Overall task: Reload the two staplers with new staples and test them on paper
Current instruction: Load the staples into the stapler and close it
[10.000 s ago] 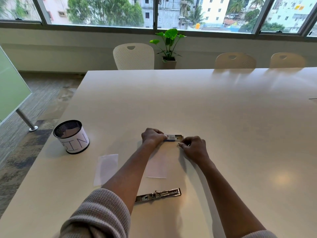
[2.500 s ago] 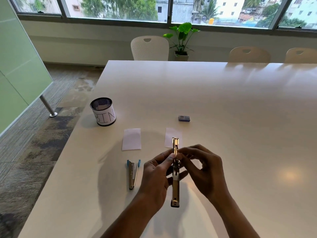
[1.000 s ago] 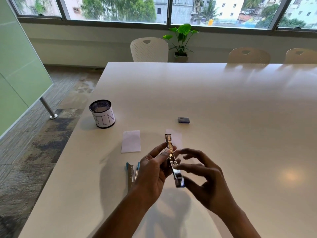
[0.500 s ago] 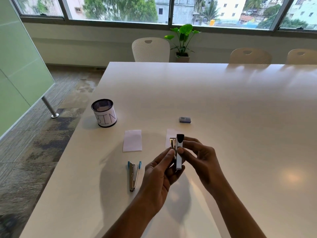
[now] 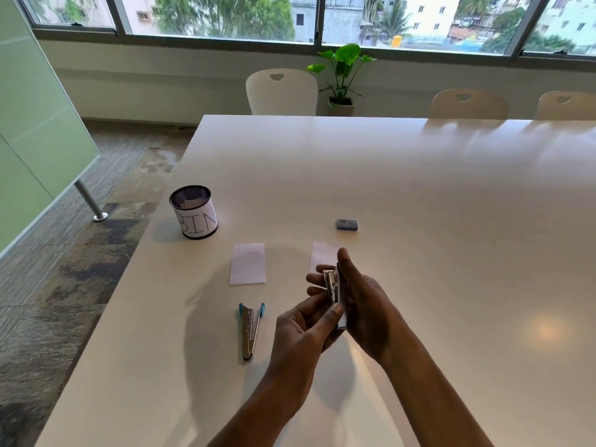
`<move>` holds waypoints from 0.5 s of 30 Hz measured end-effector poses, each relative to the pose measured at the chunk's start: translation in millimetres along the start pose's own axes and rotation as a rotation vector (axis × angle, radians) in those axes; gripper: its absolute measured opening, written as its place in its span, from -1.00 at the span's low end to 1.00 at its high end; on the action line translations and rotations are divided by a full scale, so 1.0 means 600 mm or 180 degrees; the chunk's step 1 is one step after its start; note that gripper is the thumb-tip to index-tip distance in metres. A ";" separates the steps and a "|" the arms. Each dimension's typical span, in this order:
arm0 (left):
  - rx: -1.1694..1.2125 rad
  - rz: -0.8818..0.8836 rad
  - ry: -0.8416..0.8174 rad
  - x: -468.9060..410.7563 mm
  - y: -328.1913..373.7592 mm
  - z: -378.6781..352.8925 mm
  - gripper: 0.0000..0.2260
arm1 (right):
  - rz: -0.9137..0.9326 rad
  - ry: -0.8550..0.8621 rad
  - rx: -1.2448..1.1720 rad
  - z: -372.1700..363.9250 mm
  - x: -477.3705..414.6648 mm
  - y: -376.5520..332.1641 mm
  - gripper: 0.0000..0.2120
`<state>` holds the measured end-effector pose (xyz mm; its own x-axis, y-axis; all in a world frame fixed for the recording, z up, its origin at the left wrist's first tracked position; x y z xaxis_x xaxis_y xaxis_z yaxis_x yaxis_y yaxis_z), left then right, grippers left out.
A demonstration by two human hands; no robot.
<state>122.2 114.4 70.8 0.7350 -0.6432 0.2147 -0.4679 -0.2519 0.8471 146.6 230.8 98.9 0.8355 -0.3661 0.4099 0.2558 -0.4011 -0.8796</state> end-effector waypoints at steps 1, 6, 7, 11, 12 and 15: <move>-0.0140 -0.0084 -0.0006 0.002 0.001 0.000 -0.70 | 0.0006 -0.0007 -0.0091 -0.002 0.002 0.002 -0.38; -0.0789 -0.0507 0.0091 0.010 -0.001 0.004 -0.68 | 0.0143 -0.0115 -0.0462 -0.011 0.010 0.012 -0.46; -0.0869 -0.0540 0.0115 0.010 -0.003 0.006 -0.69 | 0.0161 -0.0089 -0.0530 -0.012 0.011 0.014 -0.49; -0.0953 -0.0556 0.0160 0.009 -0.009 0.008 -0.70 | 0.0192 -0.0001 -0.0666 -0.014 0.013 0.019 -0.53; -0.0958 -0.0553 0.0160 0.009 -0.010 0.008 -0.70 | 0.0195 -0.0003 -0.0693 -0.014 0.013 0.021 -0.54; -0.1038 -0.0570 0.0187 0.010 -0.014 0.007 -0.70 | 0.0201 0.0068 -0.0694 -0.014 0.011 0.025 -0.58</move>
<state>128.2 109.4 63.0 0.8224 -0.5647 0.0686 -0.1554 -0.1070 0.9820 152.1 215.5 90.3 0.8354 -0.4129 0.3627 0.0902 -0.5480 -0.8316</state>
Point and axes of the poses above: each hand's wrist, its own x-axis away from the middle knuckle, its own z-axis out of the back of the hand, y = z × x, the point moved 1 cm from there along -x, towards the middle knuckle, and after that the axes turned 4 degrees about x, right-handed, at the moved point
